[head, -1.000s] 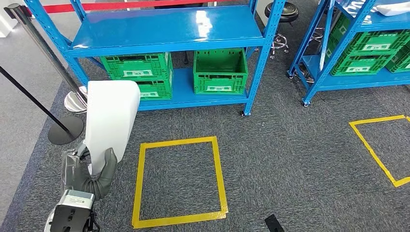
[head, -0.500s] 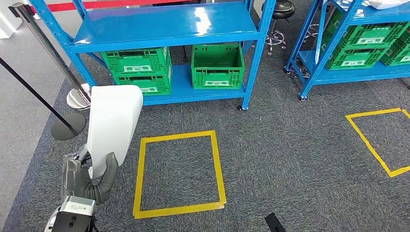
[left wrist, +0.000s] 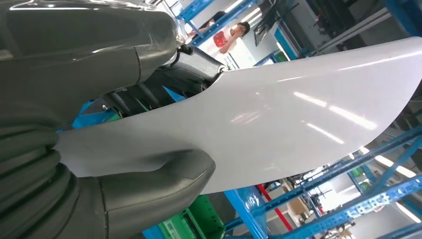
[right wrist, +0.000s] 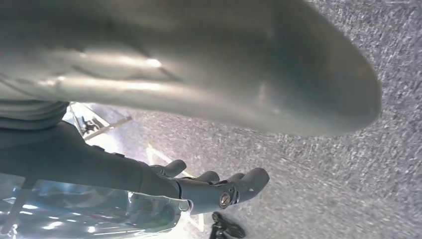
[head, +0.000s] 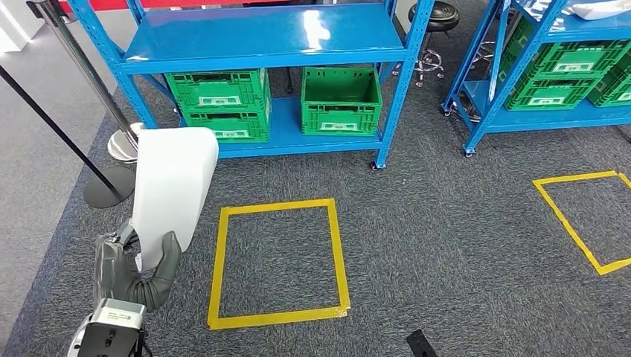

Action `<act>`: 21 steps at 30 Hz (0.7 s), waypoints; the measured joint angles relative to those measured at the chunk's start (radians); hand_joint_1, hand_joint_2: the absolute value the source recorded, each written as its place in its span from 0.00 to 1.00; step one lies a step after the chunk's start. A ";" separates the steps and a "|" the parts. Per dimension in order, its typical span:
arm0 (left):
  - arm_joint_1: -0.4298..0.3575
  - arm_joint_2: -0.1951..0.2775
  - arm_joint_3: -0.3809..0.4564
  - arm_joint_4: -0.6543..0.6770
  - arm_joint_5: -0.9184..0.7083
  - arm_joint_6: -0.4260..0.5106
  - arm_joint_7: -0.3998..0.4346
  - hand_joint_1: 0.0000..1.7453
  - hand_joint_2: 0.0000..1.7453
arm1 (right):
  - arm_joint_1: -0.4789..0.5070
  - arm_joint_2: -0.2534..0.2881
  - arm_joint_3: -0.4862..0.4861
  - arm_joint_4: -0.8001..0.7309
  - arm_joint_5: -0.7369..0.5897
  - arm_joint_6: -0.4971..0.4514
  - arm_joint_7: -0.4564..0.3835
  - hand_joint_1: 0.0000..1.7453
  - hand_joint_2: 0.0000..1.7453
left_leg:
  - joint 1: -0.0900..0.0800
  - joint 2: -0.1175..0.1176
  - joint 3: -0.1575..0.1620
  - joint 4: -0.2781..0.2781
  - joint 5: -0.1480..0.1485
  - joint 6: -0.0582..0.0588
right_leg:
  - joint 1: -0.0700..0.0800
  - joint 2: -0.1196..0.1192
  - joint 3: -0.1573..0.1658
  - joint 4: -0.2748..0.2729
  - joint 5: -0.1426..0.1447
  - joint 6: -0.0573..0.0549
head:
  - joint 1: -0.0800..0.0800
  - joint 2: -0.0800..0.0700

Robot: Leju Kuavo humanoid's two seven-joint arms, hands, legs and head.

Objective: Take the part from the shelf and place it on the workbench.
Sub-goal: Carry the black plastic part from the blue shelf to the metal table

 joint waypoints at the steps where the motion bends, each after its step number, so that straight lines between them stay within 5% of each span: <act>1: -0.003 0.000 0.000 0.000 0.002 -0.003 -0.001 1.00 1.00 | -0.001 0.000 0.000 0.000 0.000 0.005 0.001 0.00 0.00 | -0.002 0.000 -0.005 0.004 0.000 0.000 | 0.001 0.001 0.002 -0.010 -0.003 -0.003 | 0.000 0.000; 7: -0.028 0.002 0.000 0.008 0.016 -0.016 -0.006 1.00 1.00 | 0.000 0.004 -0.002 0.000 0.012 0.031 0.002 0.00 0.00 | -0.007 -0.006 0.003 -0.032 0.028 0.020 | -0.008 0.000 0.003 -0.029 0.011 -0.001 | -0.004 0.000; 9: -0.036 0.003 0.000 0.011 0.017 -0.016 -0.008 1.00 1.00 | 0.000 0.006 -0.002 0.000 0.018 0.032 0.001 0.00 0.00 | 0.001 -0.010 0.027 -0.085 0.056 0.027 | -0.007 0.001 -0.007 -0.001 -0.015 0.002 | -0.005 0.000; 11: -0.039 0.002 0.000 0.017 0.017 -0.016 -0.009 1.00 1.00 | 0.003 0.004 -0.001 0.000 0.022 0.031 0.000 0.00 0.00 | 0.012 -0.017 0.033 -0.104 0.070 0.022 | -0.011 0.002 -0.057 0.111 -0.076 0.012 | -0.002 0.000; 13: -0.037 0.003 0.000 0.023 0.017 -0.016 -0.009 1.00 1.00 | 0.005 0.000 -0.001 0.000 0.026 0.031 0.000 0.00 0.00 | 0.023 -0.029 0.025 -0.098 0.072 0.010 | -0.021 0.002 -0.101 0.209 -0.109 0.029 | -0.002 0.000; 14: -0.036 0.003 0.000 0.025 0.017 -0.015 -0.009 1.00 1.00 | 0.005 -0.002 -0.001 0.000 0.027 0.031 0.000 0.00 0.00 | 0.031 -0.038 0.019 -0.090 0.070 0.001 | -0.028 0.002 -0.100 0.210 -0.098 0.039 | -0.002 0.000; 17: -0.038 0.004 0.000 0.029 0.017 -0.012 -0.009 1.00 1.00 | 0.006 -0.002 -0.001 0.000 0.032 0.027 -0.008 0.00 0.00 | 0.057 -0.068 -0.013 -0.032 0.046 -0.044 | -0.051 0.029 -0.022 0.063 -0.032 0.071 | 0.002 0.000; 19: -0.039 0.005 0.000 0.029 0.017 -0.010 -0.009 1.00 1.00 | 0.007 -0.001 -0.001 0.000 0.034 0.023 -0.014 0.00 0.00 | 0.062 -0.087 -0.044 0.014 0.032 -0.068 | -0.056 0.051 -0.006 0.030 -0.035 0.059 | 0.008 0.000; 21: -0.039 0.008 -0.001 0.030 0.017 -0.008 -0.009 1.00 1.00 | 0.011 -0.001 -0.001 0.000 0.035 0.022 -0.015 0.00 0.00 | 0.061 -0.100 -0.063 0.028 0.035 -0.074 | -0.054 0.040 -0.017 0.051 -0.041 0.030 | 0.008 0.000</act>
